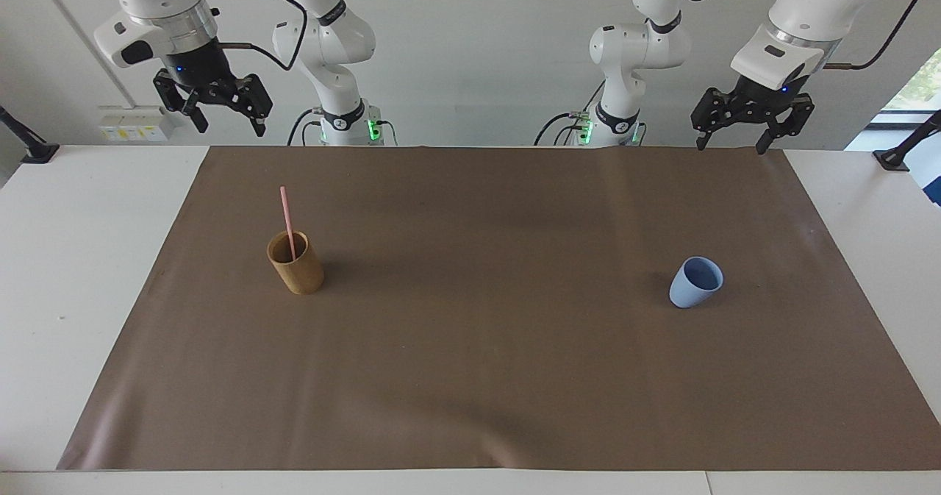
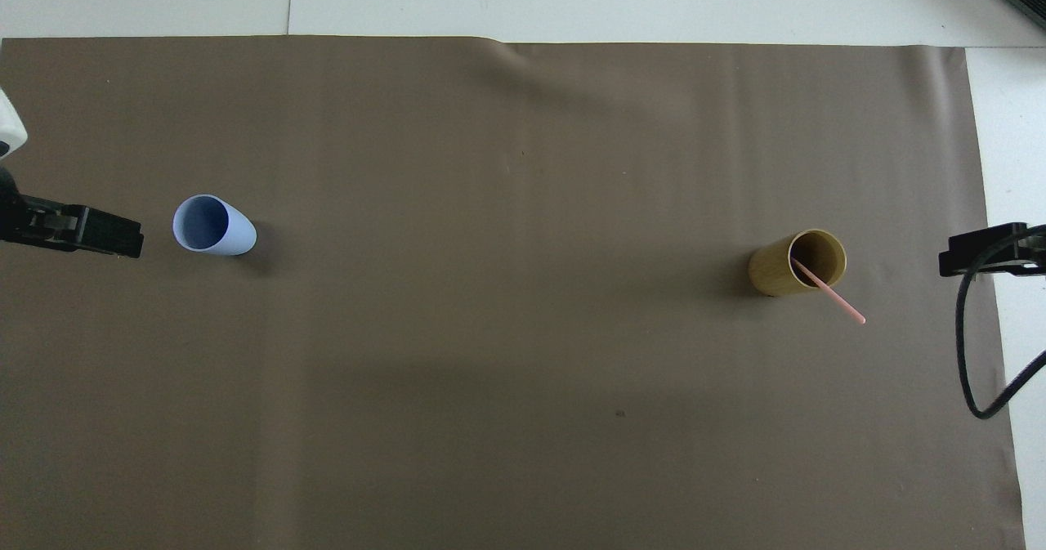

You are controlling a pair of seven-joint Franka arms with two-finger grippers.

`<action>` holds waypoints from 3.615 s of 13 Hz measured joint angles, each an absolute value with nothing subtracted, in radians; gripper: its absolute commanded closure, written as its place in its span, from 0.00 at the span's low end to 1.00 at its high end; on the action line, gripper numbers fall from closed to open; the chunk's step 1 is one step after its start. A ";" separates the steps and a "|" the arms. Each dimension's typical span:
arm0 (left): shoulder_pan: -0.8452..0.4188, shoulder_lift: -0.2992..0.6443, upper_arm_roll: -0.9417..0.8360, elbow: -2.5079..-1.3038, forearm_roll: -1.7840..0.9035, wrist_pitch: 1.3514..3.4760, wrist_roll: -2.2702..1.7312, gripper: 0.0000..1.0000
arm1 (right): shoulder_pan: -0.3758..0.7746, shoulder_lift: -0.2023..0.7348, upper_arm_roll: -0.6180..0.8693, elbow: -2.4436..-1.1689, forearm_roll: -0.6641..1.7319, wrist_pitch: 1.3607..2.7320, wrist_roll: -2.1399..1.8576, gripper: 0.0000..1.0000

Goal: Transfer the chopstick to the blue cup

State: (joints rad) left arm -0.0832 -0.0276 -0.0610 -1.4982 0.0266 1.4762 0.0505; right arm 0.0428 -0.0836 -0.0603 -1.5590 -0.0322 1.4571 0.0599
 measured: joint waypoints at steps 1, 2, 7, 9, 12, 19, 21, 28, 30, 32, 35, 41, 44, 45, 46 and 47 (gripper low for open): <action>-0.083 -0.028 -0.061 -1.498 0.025 1.478 0.050 0.00 | 0.042 -0.084 -0.060 -1.559 -0.032 1.457 0.060 0.00; -0.083 -0.028 -0.060 -1.498 0.019 1.482 0.050 0.00 | 0.042 -0.084 -0.060 -1.559 -0.032 1.457 0.060 0.00; -0.029 -0.018 -0.055 -1.547 -0.014 1.608 0.062 0.00 | 0.041 -0.084 -0.060 -1.559 -0.032 1.457 0.060 0.00; -0.017 -0.002 -0.054 -1.594 -0.016 1.683 0.064 0.00 | 0.040 -0.084 -0.060 -1.559 -0.032 1.457 0.060 0.00; 0.000 0.021 -0.053 -1.726 -0.017 1.860 0.091 0.00 | 0.040 -0.084 -0.060 -1.559 -0.032 1.457 0.060 0.00; 0.078 0.173 -0.050 -1.837 -0.018 2.114 0.160 0.00 | 0.037 -0.084 -0.061 -1.561 -0.032 1.455 0.060 0.00; 0.081 0.205 -0.051 -1.892 -0.018 2.205 0.160 0.00 | 0.036 -0.084 -0.061 -1.561 -0.032 1.452 0.060 0.00; 0.082 0.220 -0.055 -2.009 -0.019 2.342 0.160 1.00 | 0.036 -0.084 -0.061 -1.561 -0.032 1.451 0.059 0.00; 0.082 0.220 -0.060 -2.009 -0.019 2.343 0.160 1.00 | 0.036 -0.084 -0.061 -1.561 -0.032 1.451 0.059 0.00; 0.081 0.217 -0.071 -2.006 -0.020 2.342 0.160 1.00 | 0.036 -0.085 -0.061 -1.561 -0.032 1.451 0.059 0.00; -0.010 0.212 -0.084 -1.997 -0.024 2.342 0.101 1.00 | 0.036 -0.087 -0.061 -1.561 -0.032 1.451 0.059 0.00; -0.354 0.208 -0.090 -1.989 -0.025 2.343 -0.330 1.00 | 0.031 -0.087 -0.062 -1.561 -0.032 1.451 0.059 0.00; -0.497 0.207 -0.090 -1.989 -0.025 2.342 -0.495 1.00 | 0.021 -0.087 -0.063 -1.561 -0.032 1.451 0.059 0.00; -0.536 0.207 -0.090 -1.989 -0.025 2.342 -0.533 0.99 | 0.020 -0.088 -0.063 -1.561 -0.032 1.451 0.059 0.00; -0.561 0.207 -0.091 -1.989 -0.025 2.342 -0.554 0.96 | 0.020 -0.088 -0.063 -1.561 -0.032 1.451 0.059 0.00; -0.574 0.207 -0.091 -1.989 -0.025 2.342 -0.559 0.85 | 0.020 -0.088 -0.063 -1.561 -0.032 1.451 0.059 0.00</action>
